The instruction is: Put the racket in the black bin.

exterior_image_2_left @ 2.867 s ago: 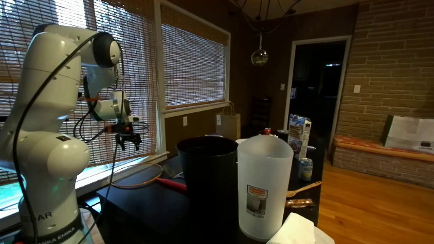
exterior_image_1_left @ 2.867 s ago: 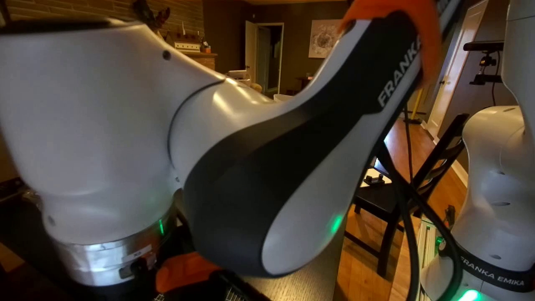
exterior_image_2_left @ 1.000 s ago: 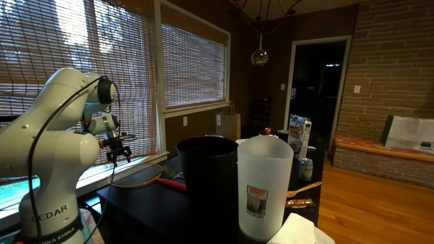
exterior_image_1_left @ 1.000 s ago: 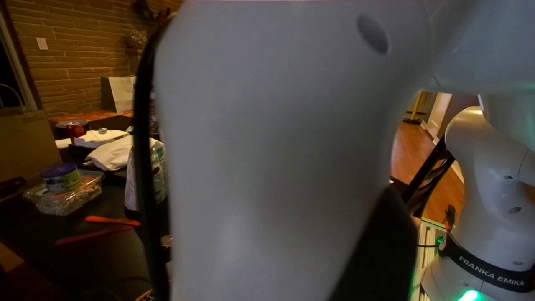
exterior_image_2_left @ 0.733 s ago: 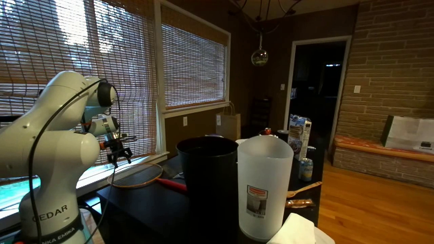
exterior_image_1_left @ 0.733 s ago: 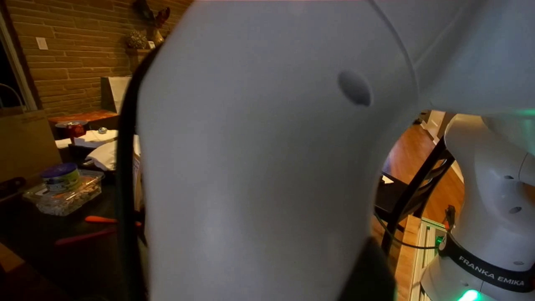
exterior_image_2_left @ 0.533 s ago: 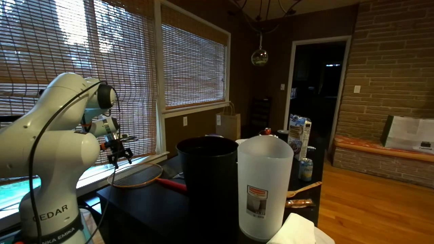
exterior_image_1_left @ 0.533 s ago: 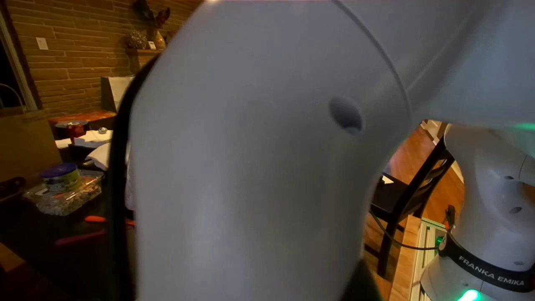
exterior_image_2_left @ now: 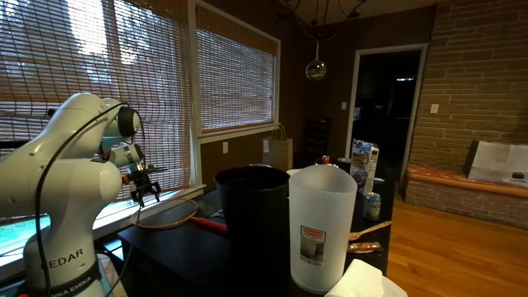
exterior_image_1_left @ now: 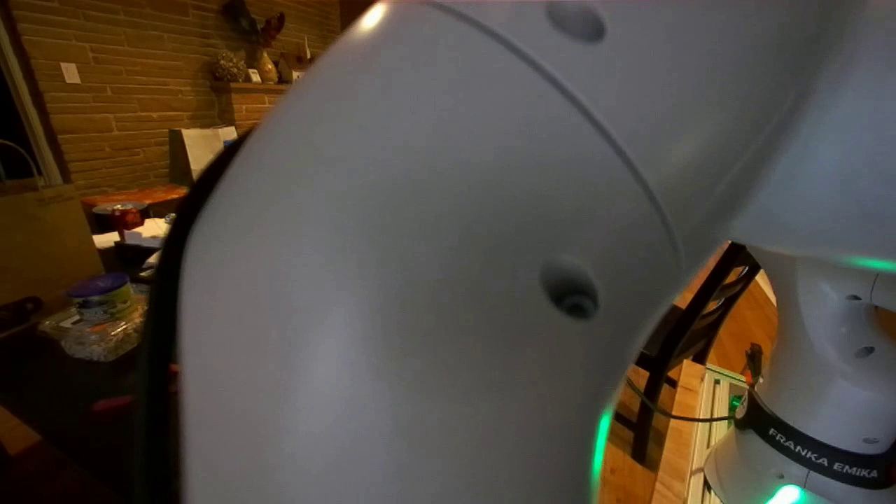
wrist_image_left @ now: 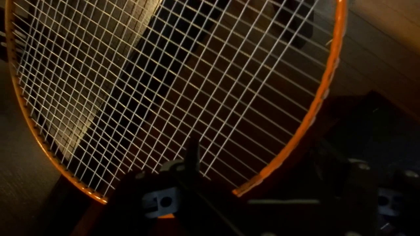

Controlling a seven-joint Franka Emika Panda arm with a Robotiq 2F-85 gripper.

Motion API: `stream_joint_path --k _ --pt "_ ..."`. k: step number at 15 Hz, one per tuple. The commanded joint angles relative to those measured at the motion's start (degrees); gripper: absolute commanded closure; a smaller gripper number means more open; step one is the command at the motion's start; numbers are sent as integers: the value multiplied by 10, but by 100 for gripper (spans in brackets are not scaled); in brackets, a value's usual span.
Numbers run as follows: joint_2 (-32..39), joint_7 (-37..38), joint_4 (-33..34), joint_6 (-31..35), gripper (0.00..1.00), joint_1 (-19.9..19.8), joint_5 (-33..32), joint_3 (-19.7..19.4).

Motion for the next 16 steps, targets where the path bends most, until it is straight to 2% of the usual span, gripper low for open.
stream_joint_path --k 1,2,3,5,6,11,16 --pt "22 -22 40 -35 30 9 9 -9" --pt "22 -23 42 -39 28 8 9 -9" --pt "24 -25 43 -45 31 7 10 -9" --pt "23 -26 42 -47 45 5 11 -9" --pt "22 -26 40 -48 60 3 12 -9" --pt "18 -23 34 -42 96 1 12 -12" --pt "18 -23 32 -41 99 -2 14 -12"
